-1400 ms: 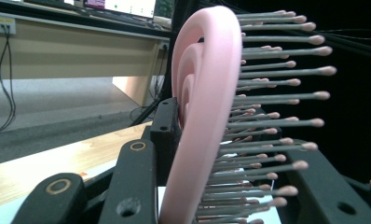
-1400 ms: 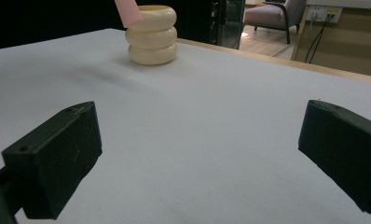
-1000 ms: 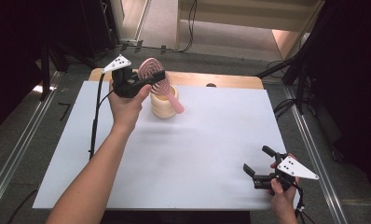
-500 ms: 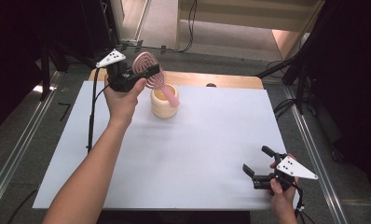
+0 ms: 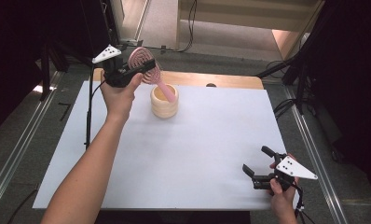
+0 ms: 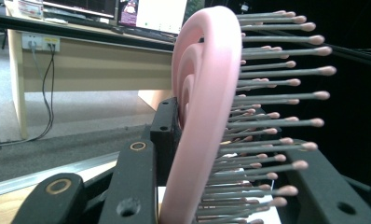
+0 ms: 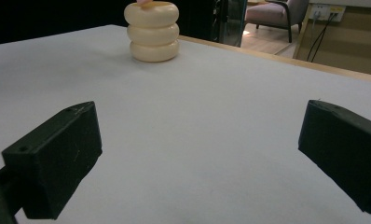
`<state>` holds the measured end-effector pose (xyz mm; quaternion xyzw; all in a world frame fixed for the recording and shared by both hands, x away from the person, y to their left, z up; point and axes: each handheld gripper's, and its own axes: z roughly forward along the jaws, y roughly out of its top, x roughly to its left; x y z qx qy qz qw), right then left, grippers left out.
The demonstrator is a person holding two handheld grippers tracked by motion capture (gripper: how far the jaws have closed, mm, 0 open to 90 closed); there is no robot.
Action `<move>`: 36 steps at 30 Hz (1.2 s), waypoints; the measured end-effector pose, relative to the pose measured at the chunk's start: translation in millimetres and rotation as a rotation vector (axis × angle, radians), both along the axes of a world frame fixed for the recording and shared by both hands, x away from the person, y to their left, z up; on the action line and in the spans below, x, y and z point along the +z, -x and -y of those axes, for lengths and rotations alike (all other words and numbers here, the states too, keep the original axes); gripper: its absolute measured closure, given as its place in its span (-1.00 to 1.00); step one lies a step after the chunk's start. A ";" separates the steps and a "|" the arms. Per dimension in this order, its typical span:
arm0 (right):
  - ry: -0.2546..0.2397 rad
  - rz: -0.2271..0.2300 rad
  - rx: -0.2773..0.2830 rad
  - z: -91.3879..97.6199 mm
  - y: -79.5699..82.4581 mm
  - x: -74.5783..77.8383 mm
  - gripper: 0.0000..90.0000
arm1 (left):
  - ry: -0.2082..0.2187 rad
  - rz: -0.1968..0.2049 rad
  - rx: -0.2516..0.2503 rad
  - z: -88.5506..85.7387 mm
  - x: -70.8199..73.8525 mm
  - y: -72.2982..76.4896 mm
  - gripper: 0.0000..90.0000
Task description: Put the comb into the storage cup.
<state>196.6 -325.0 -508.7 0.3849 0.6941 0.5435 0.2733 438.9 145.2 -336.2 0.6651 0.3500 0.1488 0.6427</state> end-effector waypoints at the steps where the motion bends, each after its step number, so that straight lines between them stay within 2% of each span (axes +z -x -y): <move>1: 0.001 0.000 0.000 0.0 0.0 -0.1 -1.00 | 0.002 0.001 0.000 -0.9 0.2 -0.2 0.41; 7: 0.001 0.000 0.000 0.1 0.0 0.0 -1.00 | -0.009 0.002 0.019 -3.4 0.2 -3.5 0.41; 9: 0.001 0.000 -0.001 -0.2 -0.1 -0.2 -1.00 | 0.014 -0.004 0.022 -4.9 -0.9 -5.9 0.41; 11: 0.000 -0.001 -0.001 -0.3 -0.2 -0.4 -1.00 | 0.018 0.002 0.023 -4.7 -0.9 -6.3 0.41; 12: 0.000 -0.001 -0.002 -0.6 -0.3 -0.4 -1.00 | 0.004 0.010 0.030 -3.9 -0.3 -7.4 0.41; 24: 0.001 -0.001 0.002 0.1 -0.2 -0.5 -1.00 | -0.007 -0.005 0.063 -6.1 -6.1 -15.3 0.41; 30: 0.001 0.000 0.002 0.0 -0.3 -0.5 -1.00 | -0.032 -0.012 0.068 -3.0 -11.7 -18.3 0.41; 36: 0.001 0.001 0.001 0.2 -0.2 -0.4 -1.00 | -0.038 -0.015 0.069 -1.0 -15.1 -20.3 0.41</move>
